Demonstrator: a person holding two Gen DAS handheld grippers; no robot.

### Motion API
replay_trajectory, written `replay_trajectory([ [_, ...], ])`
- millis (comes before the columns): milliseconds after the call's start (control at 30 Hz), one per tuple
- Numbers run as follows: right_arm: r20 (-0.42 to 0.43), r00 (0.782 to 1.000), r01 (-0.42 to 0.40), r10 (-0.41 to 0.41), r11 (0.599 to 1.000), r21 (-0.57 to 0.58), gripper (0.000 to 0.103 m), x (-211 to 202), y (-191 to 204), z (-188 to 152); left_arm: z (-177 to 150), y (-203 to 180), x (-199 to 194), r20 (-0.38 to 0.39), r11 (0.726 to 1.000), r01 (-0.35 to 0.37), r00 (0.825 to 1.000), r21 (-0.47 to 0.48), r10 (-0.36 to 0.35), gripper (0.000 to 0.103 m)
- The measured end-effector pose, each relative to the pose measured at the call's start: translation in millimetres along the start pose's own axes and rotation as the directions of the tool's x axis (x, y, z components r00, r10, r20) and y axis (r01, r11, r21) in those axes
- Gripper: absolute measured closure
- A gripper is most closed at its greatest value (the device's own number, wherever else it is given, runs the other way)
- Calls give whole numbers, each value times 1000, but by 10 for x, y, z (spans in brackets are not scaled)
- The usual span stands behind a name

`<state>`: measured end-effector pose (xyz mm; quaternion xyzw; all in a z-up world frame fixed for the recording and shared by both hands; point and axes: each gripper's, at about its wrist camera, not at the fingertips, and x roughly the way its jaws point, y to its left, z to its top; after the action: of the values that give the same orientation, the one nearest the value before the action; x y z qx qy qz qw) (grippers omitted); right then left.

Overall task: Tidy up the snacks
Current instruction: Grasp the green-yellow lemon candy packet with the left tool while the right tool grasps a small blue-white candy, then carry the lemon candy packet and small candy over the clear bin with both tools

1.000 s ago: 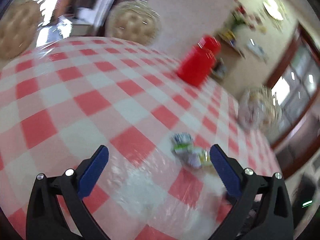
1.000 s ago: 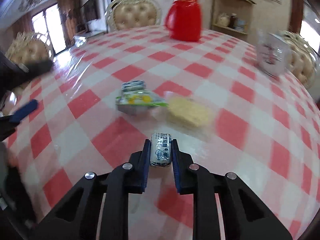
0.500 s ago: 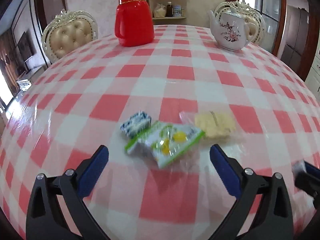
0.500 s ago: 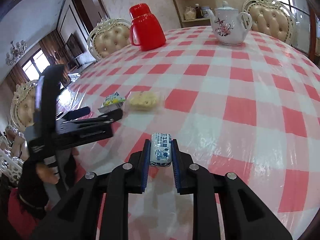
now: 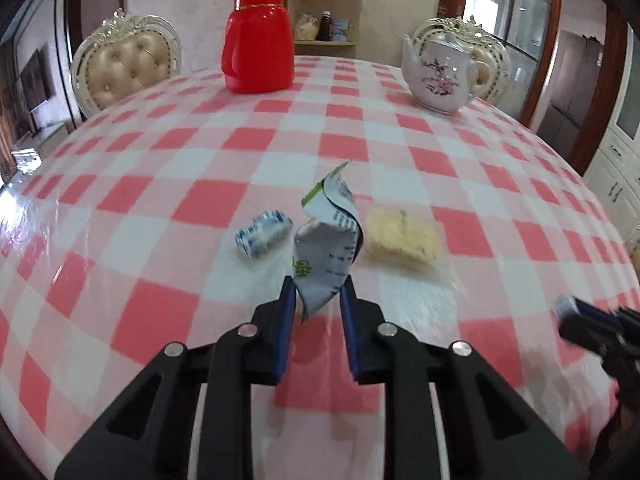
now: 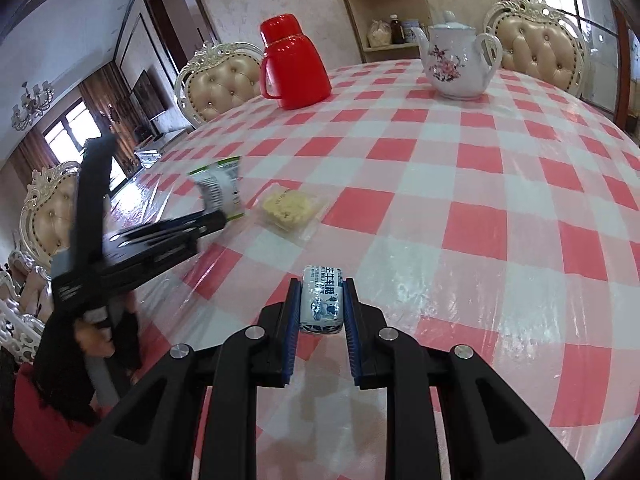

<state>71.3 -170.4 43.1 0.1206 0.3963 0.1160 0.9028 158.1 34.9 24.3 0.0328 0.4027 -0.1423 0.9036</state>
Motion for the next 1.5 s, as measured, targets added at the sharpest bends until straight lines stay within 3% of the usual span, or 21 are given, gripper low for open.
replay_trajectory([
  [100,7,1000,3,-4,1000,9,82,-10,-35,4,-118,10,-181,-17,997,55,998,-45,-56,81],
  [167,4,1000,1,-1,1000,19,82,-12,-61,4,-226,-41,-251,-59,999,45,997,-22,-47,81],
  [233,-3,1000,-6,6,999,33,82,-13,-77,10,-346,-91,-272,-101,997,82,991,-11,-83,80],
  [300,5,1000,-11,11,1000,29,82,-40,-55,12,-399,-163,-245,-122,996,91,988,0,-90,63],
  [333,9,1000,-13,13,1000,27,82,-53,-42,15,-392,-204,-234,-110,998,66,992,14,-64,35],
  [367,12,1000,-17,16,999,27,82,-64,-33,17,-384,-243,-241,-78,999,30,997,22,-28,20],
  [667,36,999,-35,33,998,57,82,-160,-74,72,-378,-514,-151,-67,993,-12,998,116,20,20],
  [767,40,998,-42,40,998,52,82,-176,-54,73,-333,-550,-112,-57,994,-19,998,109,25,20],
  [800,42,998,-44,42,998,48,82,-186,-42,71,-322,-550,-98,-60,995,-10,998,101,16,24],
  [833,43,998,-44,42,998,44,82,-190,-35,71,-315,-549,-63,-75,996,3,997,94,5,56],
  [933,44,998,-43,41,998,38,82,-189,-29,70,-317,-544,-108,-51,995,-12,999,97,17,68],
  [1033,40,999,-32,31,999,28,82,-166,-23,59,-355,-541,-216,-15,993,-42,999,113,44,71],
  [1167,38,999,-25,24,1000,19,82,-108,-25,48,-332,-460,-399,63,997,-48,997,54,45,72],
  [1367,85,996,-20,18,1000,16,82,-75,-82,52,-425,-419,-799,185,997,3,983,-76,11,72],
  [1500,93,993,-85,76,992,95,82,-132,-154,18,-668,-438,-999,211,992,25,978,-124,2,72],
])
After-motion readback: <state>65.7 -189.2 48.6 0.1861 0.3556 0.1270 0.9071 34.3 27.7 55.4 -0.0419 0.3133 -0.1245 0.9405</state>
